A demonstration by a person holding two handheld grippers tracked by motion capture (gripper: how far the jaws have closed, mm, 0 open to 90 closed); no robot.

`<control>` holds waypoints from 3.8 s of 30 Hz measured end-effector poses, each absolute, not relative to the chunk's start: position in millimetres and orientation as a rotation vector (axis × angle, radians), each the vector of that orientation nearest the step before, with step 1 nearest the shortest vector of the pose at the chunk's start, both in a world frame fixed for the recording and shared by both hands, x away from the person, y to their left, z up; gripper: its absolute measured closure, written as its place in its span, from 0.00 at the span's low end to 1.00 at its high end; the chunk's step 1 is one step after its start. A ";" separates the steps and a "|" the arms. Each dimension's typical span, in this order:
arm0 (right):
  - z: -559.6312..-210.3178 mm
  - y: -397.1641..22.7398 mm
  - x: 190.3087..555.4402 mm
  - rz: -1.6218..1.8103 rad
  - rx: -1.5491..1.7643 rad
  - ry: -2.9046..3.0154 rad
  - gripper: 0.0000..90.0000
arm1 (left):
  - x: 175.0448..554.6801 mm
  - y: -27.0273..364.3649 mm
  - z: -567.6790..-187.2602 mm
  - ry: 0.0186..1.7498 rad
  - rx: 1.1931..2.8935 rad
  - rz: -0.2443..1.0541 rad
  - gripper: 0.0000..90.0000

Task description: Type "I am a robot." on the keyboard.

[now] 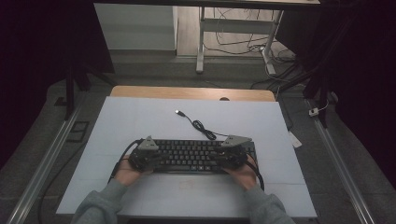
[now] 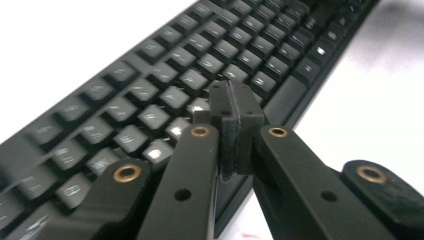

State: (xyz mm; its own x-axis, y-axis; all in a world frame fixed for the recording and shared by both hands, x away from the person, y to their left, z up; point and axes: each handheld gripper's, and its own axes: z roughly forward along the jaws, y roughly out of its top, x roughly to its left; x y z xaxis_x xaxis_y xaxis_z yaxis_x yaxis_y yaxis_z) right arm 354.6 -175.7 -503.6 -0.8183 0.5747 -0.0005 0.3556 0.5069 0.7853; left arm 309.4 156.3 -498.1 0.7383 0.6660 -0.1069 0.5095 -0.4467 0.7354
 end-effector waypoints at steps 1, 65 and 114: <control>-503.6 -175.4 354.4 1.210 0.788 2.490 0.66 | 309.8 159.9 -497.4 0.896 2.130 0.256 0.94; -505.4 -174.1 354.6 1.186 0.777 2.502 0.64 | 323.1 189.2 -517.3 1.083 2.200 0.327 0.99; -505.2 -174.3 354.6 1.188 0.775 2.500 0.63 | 314.9 206.2 -494.0 1.117 1.958 0.335 0.53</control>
